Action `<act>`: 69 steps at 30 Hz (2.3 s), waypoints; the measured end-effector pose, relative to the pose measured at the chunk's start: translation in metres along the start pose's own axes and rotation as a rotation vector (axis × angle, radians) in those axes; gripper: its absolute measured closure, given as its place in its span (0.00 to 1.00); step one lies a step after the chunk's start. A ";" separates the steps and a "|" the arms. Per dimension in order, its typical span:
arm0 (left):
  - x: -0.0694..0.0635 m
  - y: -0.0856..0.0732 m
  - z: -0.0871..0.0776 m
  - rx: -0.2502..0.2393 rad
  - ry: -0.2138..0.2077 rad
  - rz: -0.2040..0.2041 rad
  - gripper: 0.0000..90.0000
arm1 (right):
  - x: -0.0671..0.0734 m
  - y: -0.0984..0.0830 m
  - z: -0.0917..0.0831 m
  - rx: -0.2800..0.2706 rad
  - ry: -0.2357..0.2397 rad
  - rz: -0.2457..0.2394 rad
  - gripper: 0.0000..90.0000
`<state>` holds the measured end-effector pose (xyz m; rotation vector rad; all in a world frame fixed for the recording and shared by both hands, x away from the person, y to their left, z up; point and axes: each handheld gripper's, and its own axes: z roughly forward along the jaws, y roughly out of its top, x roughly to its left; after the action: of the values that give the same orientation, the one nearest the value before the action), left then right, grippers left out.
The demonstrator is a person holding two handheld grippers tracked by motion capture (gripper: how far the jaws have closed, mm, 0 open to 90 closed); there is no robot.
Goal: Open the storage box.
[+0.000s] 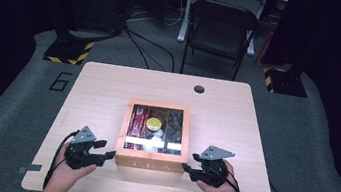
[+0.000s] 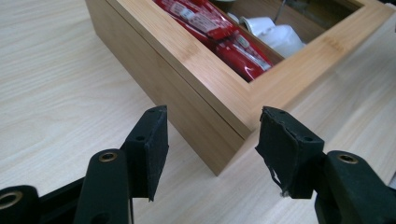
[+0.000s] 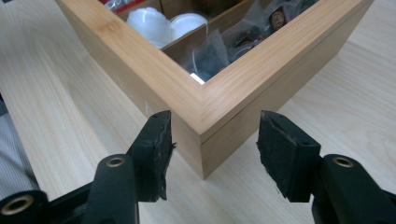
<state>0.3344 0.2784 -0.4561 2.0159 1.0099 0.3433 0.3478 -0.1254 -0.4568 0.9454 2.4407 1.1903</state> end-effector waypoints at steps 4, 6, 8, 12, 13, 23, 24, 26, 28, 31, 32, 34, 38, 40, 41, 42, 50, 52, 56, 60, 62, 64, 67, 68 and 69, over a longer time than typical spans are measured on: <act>-0.004 -0.005 0.003 0.021 -0.018 0.034 0.48 | 0.003 -0.004 0.006 0.026 0.007 -0.009 0.51; -0.006 -0.005 0.006 0.030 -0.022 0.050 0.53 | 0.003 -0.005 0.008 0.031 0.004 -0.020 0.52; -0.008 -0.006 0.010 0.042 -0.022 0.066 0.54 | 0.004 -0.006 0.010 0.027 0.003 -0.019 0.54; -0.008 -0.008 0.013 0.047 -0.026 0.060 0.53 | 0.005 -0.008 0.011 0.028 0.009 -0.007 0.55; -0.008 -0.008 0.014 0.045 -0.025 0.060 0.53 | 0.005 -0.008 0.012 0.026 0.008 -0.015 0.56; -0.010 -0.008 0.018 0.028 -0.017 0.055 0.53 | 0.004 -0.007 0.012 0.010 0.007 -0.013 0.61; -0.010 -0.007 0.017 0.027 -0.020 0.059 0.54 | 0.003 -0.006 0.012 0.009 0.006 -0.021 0.61; -0.010 -0.007 0.017 0.024 -0.019 0.059 0.54 | 0.003 -0.007 0.012 0.007 0.011 -0.012 0.61; -0.011 -0.006 0.017 0.030 -0.034 0.055 0.56 | 0.004 -0.006 0.012 0.010 0.007 -0.016 0.61; -0.011 -0.005 0.017 0.031 -0.041 0.059 0.58 | 0.004 -0.006 0.013 0.009 0.004 -0.016 0.61; -0.012 -0.005 0.018 0.032 -0.043 0.064 0.58 | 0.004 -0.006 0.013 0.006 0.005 -0.021 0.61; -0.014 -0.005 0.018 0.031 -0.036 0.069 0.59 | 0.004 -0.006 0.013 0.005 0.001 -0.023 0.61; -0.015 -0.004 0.019 0.028 -0.019 0.079 0.58 | 0.004 -0.005 0.013 0.009 -0.001 -0.030 0.61; -0.016 -0.004 0.019 0.025 -0.015 0.078 0.59 | 0.004 -0.005 0.012 0.004 -0.003 -0.031 0.61; -0.015 -0.004 0.018 0.030 -0.024 0.078 0.59 | 0.004 -0.005 0.012 0.004 -0.003 -0.031 0.61; -0.015 -0.004 0.018 0.020 -0.021 0.075 0.59 | 0.004 -0.005 0.012 0.002 -0.005 -0.030 0.62; -0.015 -0.003 0.016 0.010 -0.038 0.050 0.61 | 0.005 -0.004 0.009 -0.016 -0.007 -0.021 0.62; -0.014 -0.002 0.015 0.014 -0.046 0.046 0.61 | 0.005 -0.004 0.009 -0.014 -0.005 -0.023 0.62; -0.016 0.000 0.014 0.005 -0.036 0.047 0.62 | 0.006 -0.002 0.007 -0.026 -0.009 -0.016 0.63; -0.017 0.004 0.013 -0.008 -0.018 0.056 0.63 | 0.005 0.000 0.005 -0.044 -0.014 -0.010 0.63; -0.017 0.006 0.012 -0.008 -0.020 0.050 0.63 | 0.005 0.001 0.004 -0.048 -0.009 -0.007 0.63; -0.018 0.008 0.012 -0.012 -0.017 0.048 0.63 | 0.005 0.003 0.003 -0.053 -0.010 -0.001 0.63; -0.016 0.013 0.009 -0.018 -0.024 0.044 0.63 | 0.005 0.007 0.001 -0.059 -0.020 -0.008 0.64; -0.016 0.014 0.008 -0.027 -0.025 0.032 0.63 | 0.005 0.009 0.000 -0.064 -0.019 -0.001 0.64; -0.016 0.016 0.006 -0.029 -0.029 0.025 0.63 | 0.004 0.010 -0.001 -0.064 -0.021 -0.007 0.64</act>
<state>0.3362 0.2577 -0.4459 2.0040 0.9568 0.3389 0.3486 -0.1187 -0.4480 0.9258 2.3725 1.2424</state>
